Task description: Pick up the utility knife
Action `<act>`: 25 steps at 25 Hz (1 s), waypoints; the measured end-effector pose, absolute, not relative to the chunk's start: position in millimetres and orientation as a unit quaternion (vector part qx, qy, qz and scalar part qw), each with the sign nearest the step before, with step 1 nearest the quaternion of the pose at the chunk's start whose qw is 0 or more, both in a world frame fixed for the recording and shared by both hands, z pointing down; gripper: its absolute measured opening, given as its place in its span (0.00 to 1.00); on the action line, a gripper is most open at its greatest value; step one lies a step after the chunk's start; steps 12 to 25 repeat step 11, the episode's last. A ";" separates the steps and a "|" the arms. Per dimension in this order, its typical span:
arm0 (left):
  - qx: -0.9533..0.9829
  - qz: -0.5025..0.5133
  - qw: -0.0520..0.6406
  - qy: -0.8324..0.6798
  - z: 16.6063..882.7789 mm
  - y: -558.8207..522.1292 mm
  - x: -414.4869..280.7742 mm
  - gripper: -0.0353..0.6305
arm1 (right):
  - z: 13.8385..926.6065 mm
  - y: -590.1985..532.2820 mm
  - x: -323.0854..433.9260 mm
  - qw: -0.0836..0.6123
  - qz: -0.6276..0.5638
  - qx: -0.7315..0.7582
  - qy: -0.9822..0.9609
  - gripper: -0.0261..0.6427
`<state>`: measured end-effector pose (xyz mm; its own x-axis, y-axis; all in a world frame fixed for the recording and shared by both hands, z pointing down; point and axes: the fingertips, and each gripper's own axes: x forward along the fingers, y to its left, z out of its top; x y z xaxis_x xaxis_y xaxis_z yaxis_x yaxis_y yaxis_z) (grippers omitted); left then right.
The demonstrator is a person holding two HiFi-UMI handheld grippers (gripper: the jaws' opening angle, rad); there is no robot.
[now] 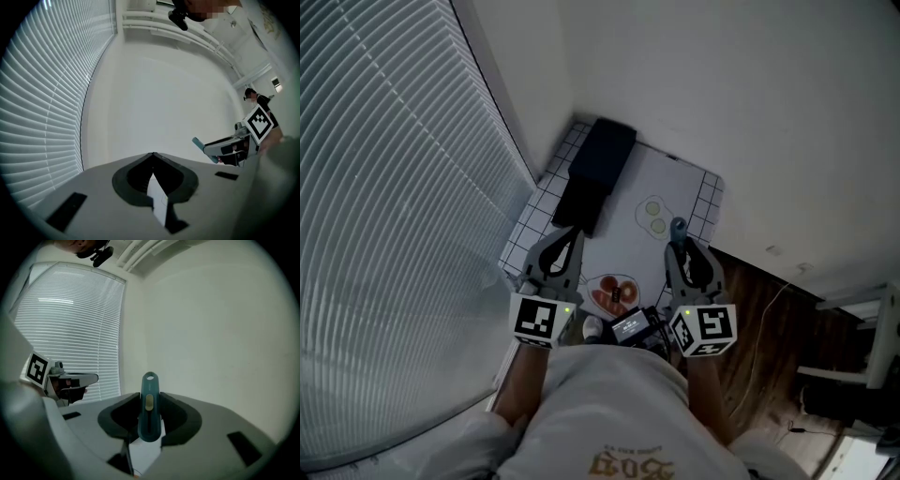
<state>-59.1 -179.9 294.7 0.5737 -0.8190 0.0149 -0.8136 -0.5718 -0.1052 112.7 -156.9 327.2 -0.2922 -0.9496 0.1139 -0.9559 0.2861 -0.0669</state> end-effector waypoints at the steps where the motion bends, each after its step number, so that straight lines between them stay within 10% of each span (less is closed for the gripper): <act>1: -0.886 -0.031 0.041 0.462 293.8 -181.2 -59.4 0.06 | 327.4 -158.4 112.6 0.027 0.062 0.594 -0.802 0.24; 25: -0.883 -0.040 0.023 0.466 310.4 -195.5 -62.7 0.06 | 340.6 -167.3 109.2 0.038 0.069 0.587 -0.806 0.24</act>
